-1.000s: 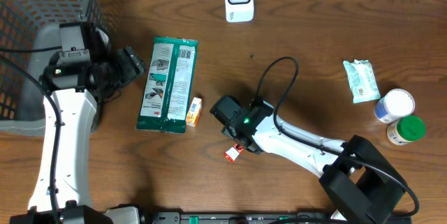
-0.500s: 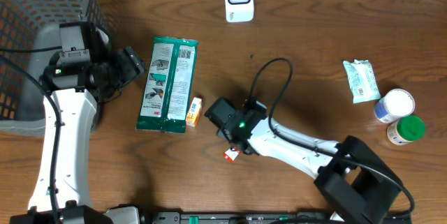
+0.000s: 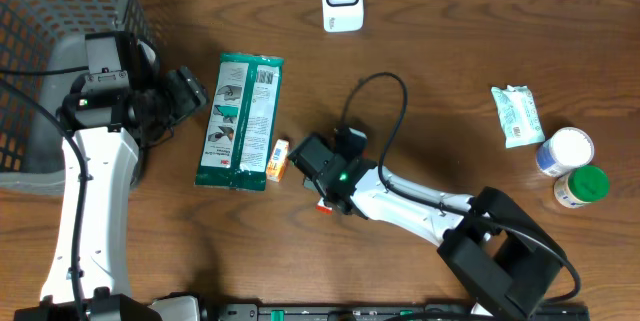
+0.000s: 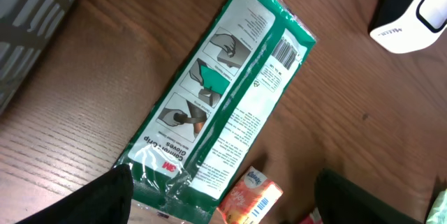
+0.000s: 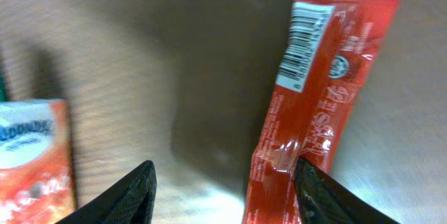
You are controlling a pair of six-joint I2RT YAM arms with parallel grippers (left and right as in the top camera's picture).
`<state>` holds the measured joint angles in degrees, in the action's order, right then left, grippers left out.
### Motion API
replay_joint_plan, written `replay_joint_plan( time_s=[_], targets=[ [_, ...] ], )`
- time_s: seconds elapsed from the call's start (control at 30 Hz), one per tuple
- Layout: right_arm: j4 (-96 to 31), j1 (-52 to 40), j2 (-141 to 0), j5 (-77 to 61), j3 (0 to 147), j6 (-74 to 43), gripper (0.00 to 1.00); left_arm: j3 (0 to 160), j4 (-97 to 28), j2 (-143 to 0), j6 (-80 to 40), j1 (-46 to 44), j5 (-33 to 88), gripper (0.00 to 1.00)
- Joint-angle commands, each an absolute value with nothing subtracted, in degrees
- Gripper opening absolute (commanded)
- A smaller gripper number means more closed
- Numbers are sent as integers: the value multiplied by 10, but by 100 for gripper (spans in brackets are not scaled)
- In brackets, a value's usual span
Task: Scan the item barcode
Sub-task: 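Lower the red stick back onto the table and open the right gripper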
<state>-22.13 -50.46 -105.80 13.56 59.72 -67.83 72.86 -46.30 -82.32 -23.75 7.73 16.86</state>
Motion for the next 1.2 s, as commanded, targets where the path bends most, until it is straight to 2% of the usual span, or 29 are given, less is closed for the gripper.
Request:
replay_joint_plan(
  time_s=[0.0,0.2,0.33,0.53,0.67,0.73,0.77,0.93,1.1,1.17],
  targets=[
    [-188,-490,-1072,130,591,-514,56,742,-465,-826,-232,80,173,81],
    [-176,-465,-1071,91,596,-469,52,742,-465,-826,-232,80,173,81],
    [-213,-446,-1055,30,626,-423,54,742,-465,-826,-232,80,173,81],
    [-361,-419,-1036,13,717,-415,69,742,-465,-826,-232,80,173,81],
    [-386,-418,-1036,8,727,-418,80,742,-465,-826,-232,80,173,81],
    [-386,-418,-1039,10,718,-433,96,742,-465,-826,-232,80,173,81],
    [-386,-420,-1039,10,710,-454,99,742,-465,-826,-232,80,173,81],
    [-351,-429,-1046,35,658,-510,97,742,-465,-826,-232,80,173,81],
    [-257,-431,-1050,94,599,-512,79,742,-465,-826,-232,80,173,81],
    [-232,-433,-1051,102,578,-533,74,742,-465,-826,-232,80,173,81]
  ],
)
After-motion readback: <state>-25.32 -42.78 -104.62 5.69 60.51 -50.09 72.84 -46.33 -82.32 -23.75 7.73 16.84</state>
